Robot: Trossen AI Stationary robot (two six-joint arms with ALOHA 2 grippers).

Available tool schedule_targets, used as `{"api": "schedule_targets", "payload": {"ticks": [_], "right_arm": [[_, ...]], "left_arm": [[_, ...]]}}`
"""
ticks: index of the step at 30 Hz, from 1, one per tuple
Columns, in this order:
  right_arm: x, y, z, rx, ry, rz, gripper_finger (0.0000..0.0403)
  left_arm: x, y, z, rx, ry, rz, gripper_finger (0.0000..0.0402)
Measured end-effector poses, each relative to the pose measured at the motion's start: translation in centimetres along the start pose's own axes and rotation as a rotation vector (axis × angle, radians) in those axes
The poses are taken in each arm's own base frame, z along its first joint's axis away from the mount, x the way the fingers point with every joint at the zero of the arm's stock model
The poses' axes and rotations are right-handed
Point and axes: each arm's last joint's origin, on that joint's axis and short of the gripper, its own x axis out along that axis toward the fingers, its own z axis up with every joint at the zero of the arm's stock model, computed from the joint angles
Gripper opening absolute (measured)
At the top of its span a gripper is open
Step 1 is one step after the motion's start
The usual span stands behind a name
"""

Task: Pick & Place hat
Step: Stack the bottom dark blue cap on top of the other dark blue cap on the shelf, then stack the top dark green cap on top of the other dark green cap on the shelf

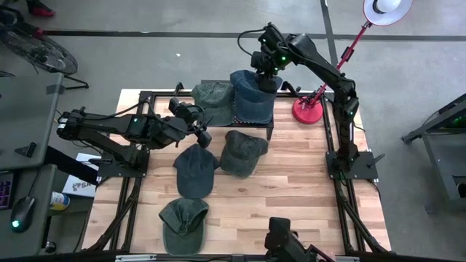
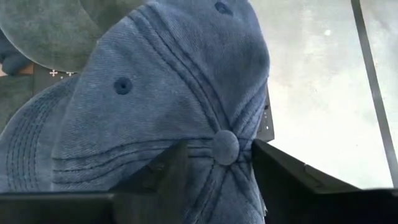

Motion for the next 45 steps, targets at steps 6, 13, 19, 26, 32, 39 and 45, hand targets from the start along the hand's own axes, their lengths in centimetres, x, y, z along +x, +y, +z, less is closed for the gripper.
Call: {"api": "schedule_targets", "payload": {"ticks": [6,13,19,26,32,39,45], "right_arm": [[-2.2,0.2,0.2,-0.014,-0.026,-0.113,0.0188],[-6.7,1.7,0.7,-0.023,-0.148,-0.192,0.0189],[-9.6,4.9,1.1,0.010,-0.210,-0.152,0.0188],[-10.5,10.0,1.7,0.097,-0.181,-0.011,0.0188],[-9.6,15.3,2.1,0.176,-0.036,0.005,0.0188],[-9.8,21.6,2.6,0.231,-0.002,-0.066,0.0188],[-10.7,25.7,2.1,0.326,-0.029,-0.168,0.0188]], "left_arm": [[0.0,-0.1,0.0,0.001,0.008,-0.019,0.0182],[0.0,-0.1,-0.2,0.010,0.023,-0.037,0.0182],[-0.1,0.2,-1.1,0.092,0.102,-0.039,0.0182],[-0.2,0.7,-2.3,0.210,0.220,-0.066,0.0182],[-0.4,0.8,-2.8,0.309,0.290,-0.131,0.0182],[0.4,0.0,-4.5,0.402,0.321,-0.255,0.0182],[2.0,-1.5,-8.0,0.418,0.332,-0.437,0.0182]]}}
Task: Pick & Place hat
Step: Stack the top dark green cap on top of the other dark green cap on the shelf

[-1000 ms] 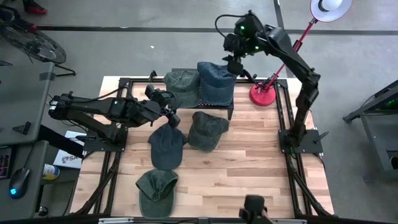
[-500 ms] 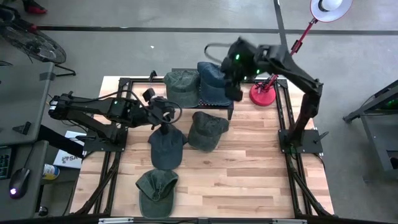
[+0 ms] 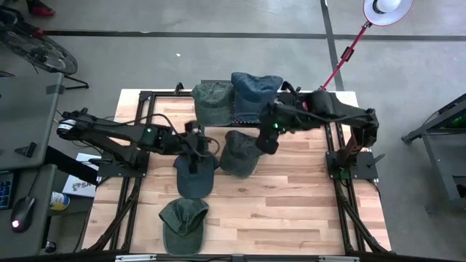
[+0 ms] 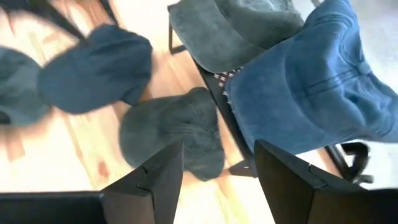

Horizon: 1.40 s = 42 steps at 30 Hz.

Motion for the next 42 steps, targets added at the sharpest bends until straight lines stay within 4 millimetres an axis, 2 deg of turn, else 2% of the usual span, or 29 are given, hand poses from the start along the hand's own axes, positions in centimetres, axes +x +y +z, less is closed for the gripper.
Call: {"api": "schedule_targets", "payload": {"ticks": [3,9,13,17,25,28,34,37,42], "right_arm": [[-0.7,1.4,-0.6,0.046,-0.016,0.013,0.0188],[-1.8,3.5,-1.8,0.088,-0.052,0.019,0.0188],[-2.4,4.3,-2.4,0.063,-0.071,0.019,0.0189],[-2.7,4.9,-2.7,0.027,-0.076,0.031,0.0188],[-3.3,5.8,-3.4,-0.047,-0.075,0.060,0.0189],[-3.5,6.2,-3.7,-0.064,-0.076,0.071,0.0188],[-4.0,6.8,-4.2,-0.105,-0.080,0.089,0.0188],[-4.1,7.1,-4.4,-0.130,-0.081,0.097,0.0188],[-4.3,7.3,-4.6,-0.148,-0.082,0.102,0.0188]], "left_arm": [[1.5,-0.7,-0.9,-0.036,-0.053,-0.081,0.0182],[3.9,-1.6,-2.5,-0.200,-0.134,-0.132,0.0182],[6.0,-2.7,-3.7,-0.101,-0.114,-0.199,0.0182],[8.4,-3.7,-4.8,0.016,-0.031,-0.189,0.0182],[12.7,-5.6,-6.0,0.085,0.003,-0.261,0.0182],[13.5,-5.8,-6.0,0.079,-0.019,-0.234,0.0182],[13.9,-5.7,-5.8,0.074,-0.059,-0.186,0.0182],[14.2,-6.0,-6.0,0.145,-0.057,-0.199,0.0182],[14.5,-7.9,-6.7,0.331,-0.059,-0.223,0.0182]]}}
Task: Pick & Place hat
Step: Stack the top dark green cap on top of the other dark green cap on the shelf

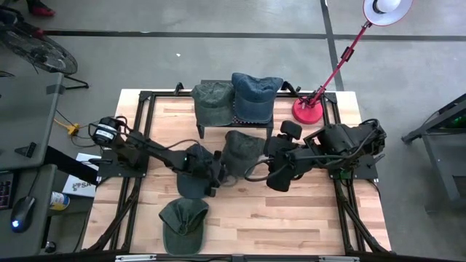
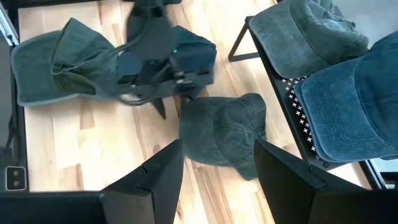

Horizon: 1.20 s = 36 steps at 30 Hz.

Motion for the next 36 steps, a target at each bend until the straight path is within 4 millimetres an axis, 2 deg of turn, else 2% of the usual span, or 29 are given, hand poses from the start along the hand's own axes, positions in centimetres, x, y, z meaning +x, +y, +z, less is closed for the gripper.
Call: {"api": "schedule_targets", "payload": {"ticks": [8,22,27,31,36], "right_arm": [[0.0,0.1,0.0,-0.013,0.003,0.008,0.0189],[0.0,0.0,0.0,-0.016,0.002,0.005,0.0188],[0.0,0.0,0.0,-0.013,-0.003,-0.003,0.0189],[0.0,0.0,0.0,-0.012,-0.005,-0.007,0.0188],[0.0,0.0,0.0,-0.008,-0.005,-0.006,0.0188]], "left_arm": [[0.6,-1.9,-0.3,0.165,0.067,0.194,0.0182],[2.9,-2.3,-1.6,0.213,0.118,0.317,0.0182],[2.9,-2.1,-1.6,0.210,0.125,0.377,0.0177],[2.9,-2.0,-0.7,0.226,0.114,0.395,0.0137],[2.8,-1.7,0.9,0.227,0.078,0.383,0.0050]]}}
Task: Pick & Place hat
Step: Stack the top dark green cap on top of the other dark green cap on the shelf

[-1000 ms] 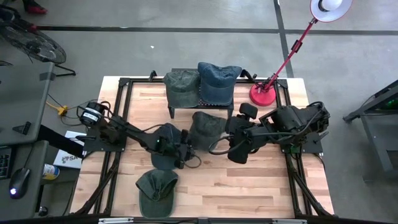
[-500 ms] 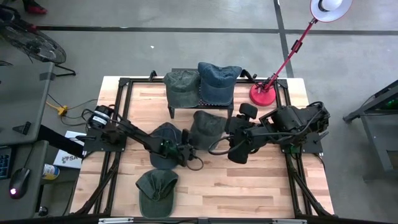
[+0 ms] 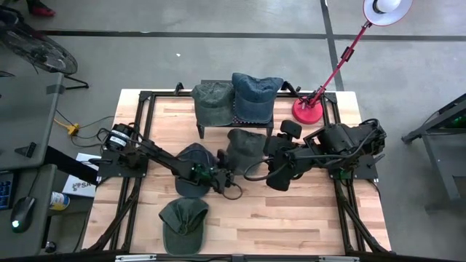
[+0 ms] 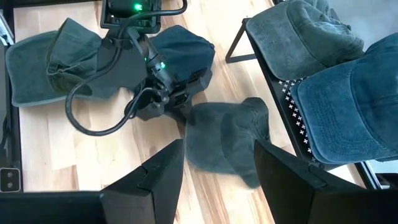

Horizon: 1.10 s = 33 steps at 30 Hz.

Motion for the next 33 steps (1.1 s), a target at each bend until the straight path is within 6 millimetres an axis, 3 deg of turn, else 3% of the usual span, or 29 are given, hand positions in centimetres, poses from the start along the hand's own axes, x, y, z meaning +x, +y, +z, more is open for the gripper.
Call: {"api": "schedule_targets", "payload": {"ticks": [3,7,13,19,26,29,33], "right_arm": [[0.0,0.0,0.0,0.019,0.006,0.010,0.0188],[0.0,0.1,-0.1,0.083,0.025,0.037,0.0188],[0.8,0.7,0.0,0.271,0.039,0.017,0.0188],[4.5,3.1,0.0,0.321,0.113,-0.032,0.0188],[10.1,6.5,-0.7,0.244,0.277,-0.048,0.0188],[11.9,7.1,-1.0,0.231,0.333,-0.053,0.0188],[12.7,7.0,-0.9,0.295,0.354,-0.065,0.0188]], "left_arm": [[-0.2,0.2,1.0,0.012,0.001,-0.023,0.0013],[-1.0,-0.2,2.5,0.033,-0.024,-0.059,0.0019],[-3.2,-2.4,4.1,0.057,-0.084,-0.113,0.0007],[-5.1,-4.5,3.8,0.015,-0.030,-0.139,0.0004],[-7.1,-6.6,3.3,-0.074,0.022,-0.178,0.0002],[-8.1,-7.5,3.4,-0.073,0.004,-0.168,0.0002],[-9.9,-7.6,4.6,0.047,0.017,-0.069,0.0001]]}}
